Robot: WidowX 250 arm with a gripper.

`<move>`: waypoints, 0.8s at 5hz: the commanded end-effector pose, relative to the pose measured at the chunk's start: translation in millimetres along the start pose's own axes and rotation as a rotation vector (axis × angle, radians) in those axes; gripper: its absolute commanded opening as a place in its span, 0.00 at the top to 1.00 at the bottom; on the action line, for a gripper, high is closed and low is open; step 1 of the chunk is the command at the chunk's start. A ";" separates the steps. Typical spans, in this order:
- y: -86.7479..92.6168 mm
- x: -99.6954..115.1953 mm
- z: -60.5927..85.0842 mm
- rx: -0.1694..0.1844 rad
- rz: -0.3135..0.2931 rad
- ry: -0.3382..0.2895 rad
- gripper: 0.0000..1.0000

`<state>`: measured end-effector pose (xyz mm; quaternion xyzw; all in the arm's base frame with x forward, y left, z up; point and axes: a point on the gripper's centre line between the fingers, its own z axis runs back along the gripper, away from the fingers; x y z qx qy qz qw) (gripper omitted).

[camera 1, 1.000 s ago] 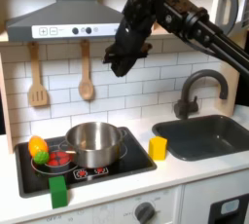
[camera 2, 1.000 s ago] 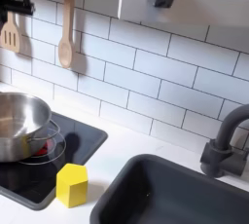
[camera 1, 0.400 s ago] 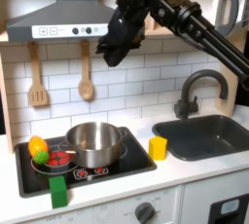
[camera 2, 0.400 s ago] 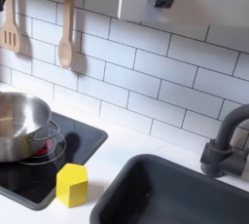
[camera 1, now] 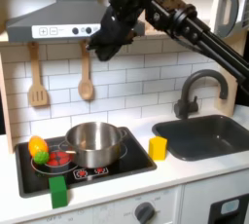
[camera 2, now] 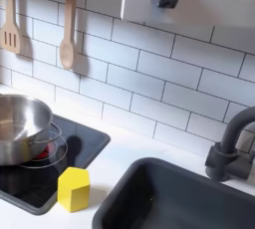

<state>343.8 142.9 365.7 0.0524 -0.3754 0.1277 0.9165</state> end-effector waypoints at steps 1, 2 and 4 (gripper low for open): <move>-3.3 10.7 -0.6 -0.038 -0.013 -0.060 1.00; -5.2 18.0 0.3 -0.054 -0.017 -0.086 1.00; -7.7 33.1 1.3 -0.058 -0.020 -0.126 1.00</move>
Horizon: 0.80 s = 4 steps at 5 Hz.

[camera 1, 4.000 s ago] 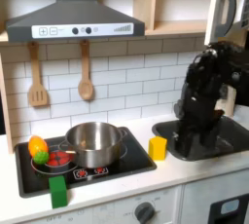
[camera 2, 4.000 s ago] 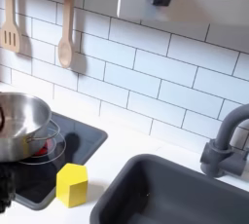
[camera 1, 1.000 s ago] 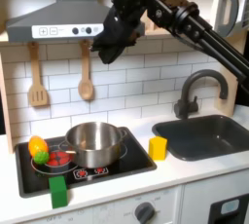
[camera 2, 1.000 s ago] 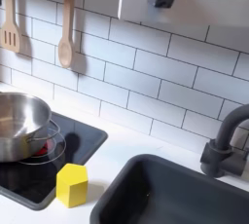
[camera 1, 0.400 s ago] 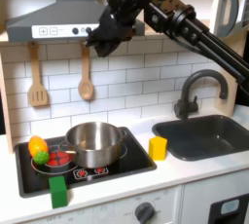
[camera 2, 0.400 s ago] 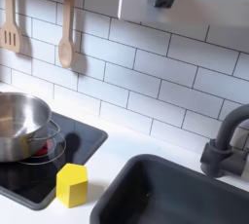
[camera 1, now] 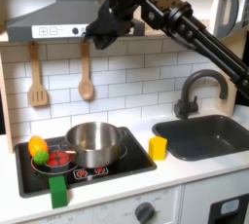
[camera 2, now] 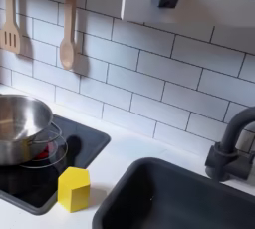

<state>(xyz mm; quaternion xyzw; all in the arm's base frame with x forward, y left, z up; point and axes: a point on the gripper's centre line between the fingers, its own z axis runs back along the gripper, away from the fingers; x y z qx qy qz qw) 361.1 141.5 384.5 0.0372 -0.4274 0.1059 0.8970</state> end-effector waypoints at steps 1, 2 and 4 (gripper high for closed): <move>0.2 13.9 -2.1 -0.005 -0.003 -0.032 1.00; 1.7 14.7 -5.1 -0.004 -0.005 -0.030 1.00; -1.7 20.1 -7.6 -0.019 -0.019 -0.037 1.00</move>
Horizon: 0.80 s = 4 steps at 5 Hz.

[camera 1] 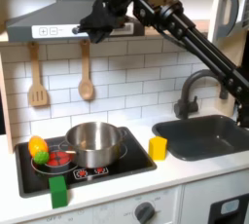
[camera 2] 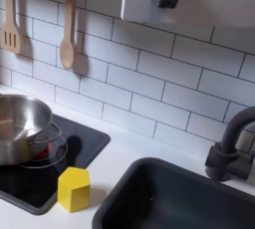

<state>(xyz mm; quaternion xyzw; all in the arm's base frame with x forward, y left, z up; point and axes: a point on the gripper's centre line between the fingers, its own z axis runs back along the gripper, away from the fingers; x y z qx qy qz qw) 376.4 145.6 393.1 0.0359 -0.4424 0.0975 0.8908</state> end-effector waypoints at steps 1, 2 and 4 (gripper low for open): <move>-4.0 6.2 -1.9 -0.011 -0.010 -0.006 1.00; -2.6 6.8 -2.3 -0.009 -0.008 -0.002 1.00; -1.8 9.3 -9.0 -0.010 -0.006 0.002 1.00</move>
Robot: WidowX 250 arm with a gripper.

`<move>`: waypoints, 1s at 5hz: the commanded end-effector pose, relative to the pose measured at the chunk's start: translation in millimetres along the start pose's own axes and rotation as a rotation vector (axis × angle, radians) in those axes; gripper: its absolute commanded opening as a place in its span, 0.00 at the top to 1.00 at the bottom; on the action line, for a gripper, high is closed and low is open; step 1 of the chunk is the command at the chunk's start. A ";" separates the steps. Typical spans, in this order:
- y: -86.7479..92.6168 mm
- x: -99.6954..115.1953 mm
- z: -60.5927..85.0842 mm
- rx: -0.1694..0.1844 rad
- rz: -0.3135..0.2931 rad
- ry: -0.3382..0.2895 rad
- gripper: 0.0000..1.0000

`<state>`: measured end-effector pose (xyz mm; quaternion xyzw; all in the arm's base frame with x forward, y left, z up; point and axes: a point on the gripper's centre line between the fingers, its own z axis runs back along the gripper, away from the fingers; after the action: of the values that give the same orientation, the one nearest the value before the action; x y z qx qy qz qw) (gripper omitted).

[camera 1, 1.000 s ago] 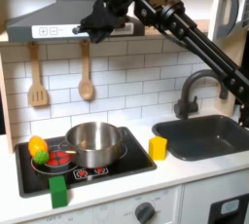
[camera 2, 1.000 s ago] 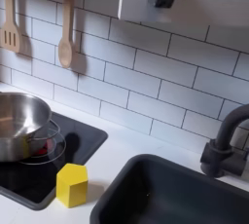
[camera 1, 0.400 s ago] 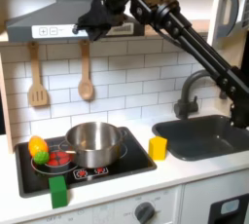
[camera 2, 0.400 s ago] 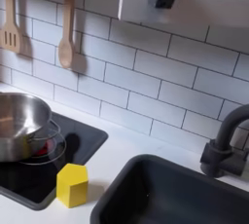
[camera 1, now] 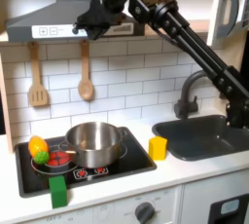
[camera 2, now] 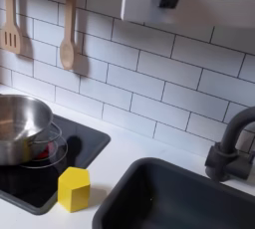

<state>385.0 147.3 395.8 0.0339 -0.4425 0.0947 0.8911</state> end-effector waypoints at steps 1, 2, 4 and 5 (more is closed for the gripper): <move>-11.9 5.8 -8.7 -0.027 -0.018 0.002 1.00; -12.4 7.2 -7.4 -0.025 -0.021 0.001 1.00; -9.7 10.7 -8.6 -0.021 -0.022 0.002 1.00; -8.6 11.2 -10.0 -0.018 -0.022 0.007 1.00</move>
<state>399.2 142.3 402.2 0.0330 -0.4439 0.0802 0.8919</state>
